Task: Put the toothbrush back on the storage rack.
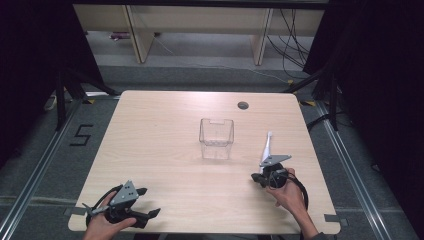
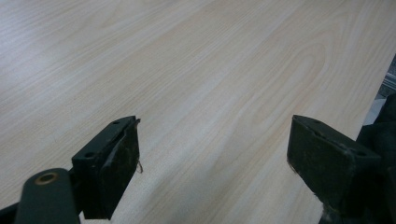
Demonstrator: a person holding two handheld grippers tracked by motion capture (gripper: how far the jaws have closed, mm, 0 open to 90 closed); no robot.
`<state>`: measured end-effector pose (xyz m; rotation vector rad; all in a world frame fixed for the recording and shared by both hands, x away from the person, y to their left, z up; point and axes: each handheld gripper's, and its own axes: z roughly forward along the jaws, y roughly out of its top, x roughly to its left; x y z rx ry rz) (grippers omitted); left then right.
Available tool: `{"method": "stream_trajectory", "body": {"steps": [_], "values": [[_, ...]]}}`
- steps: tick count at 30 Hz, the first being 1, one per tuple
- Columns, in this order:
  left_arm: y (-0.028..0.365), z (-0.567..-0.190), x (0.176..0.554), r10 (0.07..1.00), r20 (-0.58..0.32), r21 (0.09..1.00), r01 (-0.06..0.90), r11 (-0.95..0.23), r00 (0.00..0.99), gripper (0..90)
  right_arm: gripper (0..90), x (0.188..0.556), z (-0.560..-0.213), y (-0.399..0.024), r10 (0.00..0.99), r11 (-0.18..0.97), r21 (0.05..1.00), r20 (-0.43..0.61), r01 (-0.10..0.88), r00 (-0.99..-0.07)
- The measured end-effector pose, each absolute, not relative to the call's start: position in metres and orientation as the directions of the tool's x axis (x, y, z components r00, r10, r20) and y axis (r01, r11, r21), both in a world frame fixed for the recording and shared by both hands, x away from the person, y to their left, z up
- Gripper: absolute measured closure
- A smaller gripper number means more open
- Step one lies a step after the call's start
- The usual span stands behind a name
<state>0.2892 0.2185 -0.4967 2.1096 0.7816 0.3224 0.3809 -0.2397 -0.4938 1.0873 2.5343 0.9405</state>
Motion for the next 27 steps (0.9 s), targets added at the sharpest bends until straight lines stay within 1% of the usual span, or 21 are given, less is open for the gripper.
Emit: {"method": "stream_trajectory", "body": {"steps": [2, 5, 7, 8, 9, 10, 11, 12, 14, 16, 18, 20, 21, 22, 23, 24, 25, 26, 27], "values": [[0.219, -0.496, 0.290, 0.628, -0.036, 0.782, 0.413, -0.467, 0.778, 16.4, 90.0, 0.380, -0.494, -0.244, 0.717, 0.510, 0.646, 0.044, 0.567, -0.696], [0.219, -0.497, 0.289, 0.635, -0.046, 0.789, 0.417, -0.450, 0.771, 16.4, 90.0, 0.377, -0.493, -0.249, 0.731, 0.504, 0.631, 0.051, 0.590, -0.680], [0.219, -0.497, 0.289, 0.634, -0.045, 0.789, 0.417, -0.451, 0.772, 16.4, 90.0, 0.378, -0.494, -0.251, 0.727, 0.504, 0.641, 0.047, 0.578, -0.685], [0.219, -0.497, 0.289, 0.632, -0.045, 0.788, 0.416, -0.453, 0.773, 16.4, 90.0, 0.375, -0.492, -0.254, 0.740, 0.492, 0.622, 0.070, 0.609, -0.669], [0.219, -0.496, 0.290, 0.632, -0.041, 0.785, 0.416, -0.459, 0.774, 16.4, 90.0, 0.376, -0.492, -0.255, 0.731, 0.506, 0.624, 0.057, 0.596, -0.680], [0.219, -0.496, 0.290, 0.632, -0.041, 0.785, 0.416, -0.459, 0.774, 16.4, 90.0, 0.374, -0.492, -0.255, 0.744, 0.479, 0.627, 0.081, 0.614, -0.663], [0.219, -0.497, 0.290, 0.632, -0.041, 0.784, 0.417, -0.459, 0.774, 16.5, 90.0, 0.374, -0.493, -0.258, 0.740, 0.492, 0.635, 0.057, 0.596, -0.671], [0.219, -0.497, 0.289, 0.634, -0.044, 0.786, 0.418, -0.455, 0.772, 16.4, 90.0, 0.374, -0.492, -0.259, 0.744, 0.480, 0.638, 0.069, 0.603, -0.665], [0.219, -0.497, 0.290, 0.633, -0.046, 0.788, 0.417, -0.453, 0.773, 16.4, 90.0, 0.374, -0.492, -0.263, 0.746, 0.490, 0.625, 0.061, 0.608, -0.664], [0.219, -0.497, 0.290, 0.632, -0.045, 0.788, 0.416, -0.454, 0.774, 16.4, 90.0, 0.372, -0.492, -0.264, 0.758, 0.464, 0.624, 0.087, 0.629, -0.646], [0.219, -0.497, 0.289, 0.632, -0.044, 0.787, 0.417, -0.455, 0.773, 16.4, 90.0, 0.373, -0.493, -0.267, 0.753, 0.482, 0.630, 0.056, 0.608, -0.655], [0.219, -0.497, 0.290, 0.632, -0.042, 0.785, 0.417, -0.458, 0.774, 16.5, 90.0, 0.373, -0.492, -0.270, 0.747, 0.492, 0.617, 0.063, 0.614, -0.661], [0.219, -0.497, 0.289, 0.633, -0.043, 0.785, 0.417, -0.457, 0.773, 16.5, 90.0, 0.373, -0.493, -0.271, 0.750, 0.484, 0.625, 0.064, 0.612, -0.659], [0.219, -0.497, 0.289, 0.633, -0.047, 0.788, 0.418, -0.452, 0.773, 16.5, 90.0, 0.371, -0.491, -0.272, 0.764, 0.475, 0.611, 0.070, 0.633, -0.641], [0.219, -0.497, 0.289, 0.633, -0.046, 0.788, 0.418, -0.452, 0.773, 16.5, 90.0, 0.372, -0.494, -0.274, 0.753, 0.481, 0.630, 0.059, 0.610, -0.655], [0.218, -0.497, 0.289, 0.633, -0.049, 0.789, 0.418, -0.449, 0.772, 16.5, 90.0, 0.370, -0.492, -0.274, 0.768, 0.464, 0.619, 0.076, 0.634, -0.636], [0.218, -0.497, 0.289, 0.633, -0.049, 0.789, 0.418, -0.449, 0.772, 16.5, 90.0, 0.370, -0.492, -0.274, 0.768, 0.464, 0.619, 0.076, 0.634, -0.636], [0.219, -0.496, 0.289, 0.632, -0.049, 0.789, 0.418, -0.450, 0.773, 16.4, 89.8, 0.371, -0.492, -0.278, 0.760, 0.486, 0.614, 0.053, 0.622, -0.647], [0.219, -0.496, 0.289, 0.632, -0.049, 0.789, 0.418, -0.450, 0.773, 16.5, 89.8, 0.371, -0.492, -0.278, 0.760, 0.486, 0.614, 0.053, 0.622, -0.647]]}}
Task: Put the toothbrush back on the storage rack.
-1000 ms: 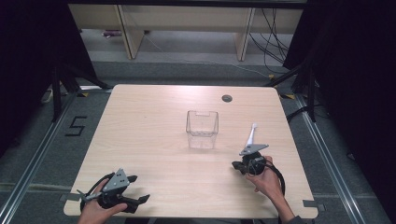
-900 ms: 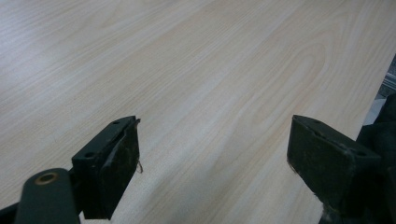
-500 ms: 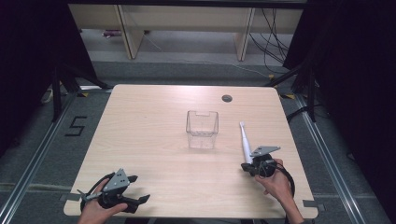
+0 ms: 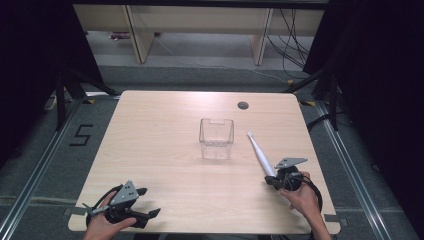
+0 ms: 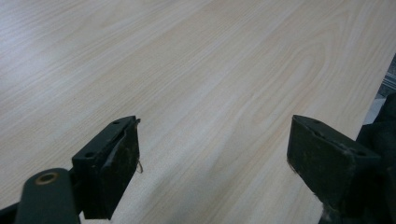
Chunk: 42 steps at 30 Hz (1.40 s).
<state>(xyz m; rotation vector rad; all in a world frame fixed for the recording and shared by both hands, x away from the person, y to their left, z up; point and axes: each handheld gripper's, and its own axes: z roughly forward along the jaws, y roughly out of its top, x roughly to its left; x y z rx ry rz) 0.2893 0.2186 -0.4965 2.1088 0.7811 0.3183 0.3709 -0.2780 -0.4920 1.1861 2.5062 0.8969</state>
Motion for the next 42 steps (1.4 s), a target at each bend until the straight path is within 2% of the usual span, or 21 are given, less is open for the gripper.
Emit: {"method": "stream_trajectory", "body": {"steps": [5, 6, 7, 10, 19, 21, 23, 24, 26, 30, 42], "values": [[0.218, -0.497, 0.289, 0.632, -0.049, 0.788, 0.419, -0.451, 0.773, 16.5, 89.7, 0.369, -0.492, -0.288, 0.776, 0.469, 0.600, 0.071, 0.648, -0.627], [0.218, -0.497, 0.289, 0.631, -0.045, 0.786, 0.418, -0.456, 0.774, 16.5, 89.6, 0.370, -0.494, -0.290, 0.773, 0.469, 0.620, 0.056, 0.629, -0.631], [0.219, -0.496, 0.289, 0.631, -0.041, 0.784, 0.416, -0.460, 0.775, 16.5, 89.6, 0.368, -0.492, -0.291, 0.788, 0.448, 0.597, 0.089, 0.666, -0.610], [0.219, -0.496, 0.289, 0.631, -0.046, 0.788, 0.417, -0.454, 0.774, 16.5, 89.5, 0.369, -0.493, -0.298, 0.780, 0.467, 0.610, 0.058, 0.641, -0.623], [0.219, -0.496, 0.289, 0.632, -0.046, 0.787, 0.417, -0.453, 0.774, 16.5, 87.5, 0.367, -0.491, -0.308, 0.798, 0.438, 0.609, 0.075, 0.661, -0.599], [0.219, -0.496, 0.290, 0.631, -0.042, 0.784, 0.417, -0.459, 0.774, 16.5, 84.2, 0.368, -0.490, -0.308, 0.791, 0.453, 0.618, 0.053, 0.642, -0.609], [0.219, -0.497, 0.290, 0.630, -0.041, 0.783, 0.417, -0.462, 0.775, 16.4, 75.6, 0.364, -0.485, -0.303, 0.803, 0.435, 0.610, 0.070, 0.662, -0.592], [0.219, -0.497, 0.290, 0.630, -0.041, 0.783, 0.417, -0.462, 0.775, 16.5, 75.6, 0.364, -0.485, -0.303, 0.803, 0.435, 0.610, 0.070, 0.662, -0.592], [0.216, -0.498, 0.289, 0.643, -0.071, 0.796, 0.432, -0.424, 0.762, 16.5, 71.4, 0.362, -0.463, -0.302, 0.779, 0.482, 0.624, 0.015, 0.615, -0.627], [0.217, -0.499, 0.289, 0.641, -0.058, 0.789, 0.429, -0.440, 0.765, 16.5, 63.1, 0.367, -0.451, -0.297, 0.774, 0.518, 0.587, -0.013, 0.622, -0.633], [0.219, -0.498, 0.290, 0.636, -0.052, 0.783, 0.426, -0.453, 0.770, 16.4, 53.1, 0.390, -0.453, -0.291, 0.777, 0.546, 0.553, -0.052, 0.630, -0.628]]}}
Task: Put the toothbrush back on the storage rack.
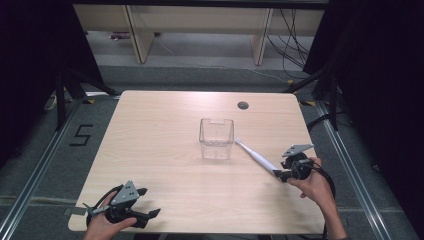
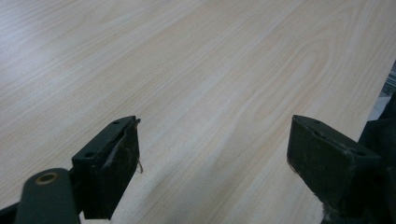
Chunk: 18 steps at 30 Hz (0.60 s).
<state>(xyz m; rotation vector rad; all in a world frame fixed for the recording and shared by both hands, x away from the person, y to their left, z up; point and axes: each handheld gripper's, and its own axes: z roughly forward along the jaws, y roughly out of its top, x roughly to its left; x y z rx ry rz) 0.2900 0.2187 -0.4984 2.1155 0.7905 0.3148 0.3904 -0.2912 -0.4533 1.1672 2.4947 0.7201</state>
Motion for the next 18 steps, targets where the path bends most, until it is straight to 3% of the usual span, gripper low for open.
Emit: {"method": "stream_trajectory", "body": {"steps": [3, 18], "values": [[0.218, -0.499, 0.290, 0.646, -0.068, 0.787, 0.439, -0.433, 0.760, 16.5, 49.9, 0.402, -0.450, -0.284, 0.765, 0.573, 0.517, -0.060, 0.636, -0.641], [0.220, -0.499, 0.291, 0.636, -0.055, 0.785, 0.427, -0.448, 0.770, 16.5, 50.2, 0.439, -0.450, -0.259, 0.748, 0.628, 0.378, -0.052, 0.681, -0.661]]}}
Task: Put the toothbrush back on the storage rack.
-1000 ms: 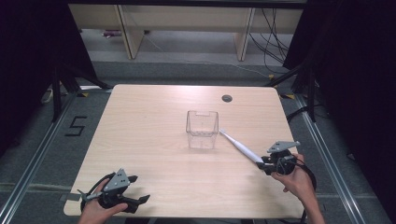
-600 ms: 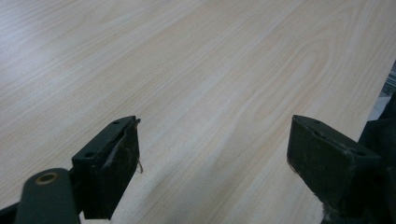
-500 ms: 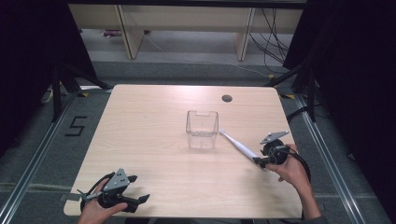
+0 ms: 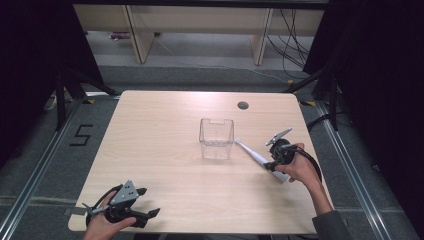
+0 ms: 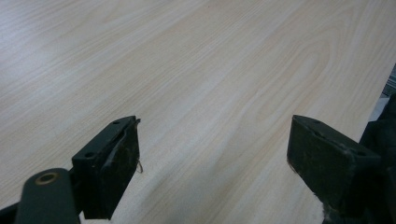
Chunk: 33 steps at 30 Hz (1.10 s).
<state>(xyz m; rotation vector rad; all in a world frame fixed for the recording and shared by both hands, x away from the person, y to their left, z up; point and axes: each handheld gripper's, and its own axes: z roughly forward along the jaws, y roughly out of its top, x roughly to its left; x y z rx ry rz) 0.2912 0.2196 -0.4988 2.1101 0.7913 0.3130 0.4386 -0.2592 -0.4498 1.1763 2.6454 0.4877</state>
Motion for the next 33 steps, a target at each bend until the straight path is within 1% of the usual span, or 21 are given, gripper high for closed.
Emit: {"method": "stream_trajectory", "body": {"steps": [1, 8, 9, 11, 14, 16, 17, 24, 27, 32, 33], "values": [[0.220, -0.499, 0.291, 0.636, -0.055, 0.785, 0.427, -0.448, 0.770, 16.5, 50.4, 0.443, -0.451, -0.260, 0.720, 0.656, 0.389, -0.064, 0.647, -0.692], [0.220, -0.498, 0.290, 0.636, -0.051, 0.783, 0.426, -0.453, 0.770, 16.4, 51.8, 0.455, -0.456, -0.251, 0.706, 0.677, 0.343, -0.054, 0.651, -0.706], [0.219, -0.499, 0.291, 0.642, -0.063, 0.794, 0.428, -0.431, 0.764, 16.4, 52.3, 0.459, -0.458, -0.249, 0.690, 0.694, 0.333, -0.054, 0.639, -0.722], [0.220, -0.498, 0.290, 0.637, -0.051, 0.784, 0.426, -0.452, 0.769, 16.5, 52.9, 0.461, -0.459, -0.246, 0.694, 0.694, 0.304, -0.045, 0.652, -0.718], [0.220, -0.498, 0.290, 0.639, -0.052, 0.786, 0.426, -0.448, 0.767, 16.4, 53.8, 0.465, -0.460, -0.243, 0.694, 0.698, 0.289, -0.050, 0.655, -0.718], [0.219, -0.498, 0.290, 0.641, -0.056, 0.789, 0.427, -0.442, 0.765, 16.5, 55.0, 0.469, -0.461, -0.241, 0.691, 0.701, 0.275, -0.034, 0.658, -0.722], [0.219, -0.498, 0.290, 0.643, -0.060, 0.791, 0.429, -0.436, 0.764, 16.4, 55.2, 0.471, -0.462, -0.239, 0.690, 0.706, 0.251, -0.036, 0.662, -0.722], [0.219, -0.498, 0.290, 0.642, -0.057, 0.790, 0.427, -0.439, 0.765, 16.5, 56.8, 0.479, -0.465, -0.236, 0.672, 0.729, 0.212, -0.036, 0.651, -0.740], [0.219, -0.498, 0.290, 0.643, -0.062, 0.791, 0.431, -0.435, 0.763, 16.5, 57.5, 0.480, -0.467, -0.233, 0.682, 0.723, 0.184, -0.036, 0.666, -0.731], [0.219, -0.498, 0.290, 0.641, -0.058, 0.790, 0.428, -0.439, 0.765, 16.4, 59.6, 0.482, -0.469, -0.231, 0.680, 0.726, 0.167, -0.035, 0.667, -0.732], [0.218, -0.499, 0.289, 0.645, -0.073, 0.797, 0.434, -0.421, 0.761, 16.4, 60.7, 0.485, -0.469, -0.231, 0.663, 0.743, 0.157, -0.039, 0.650, -0.748]]}}
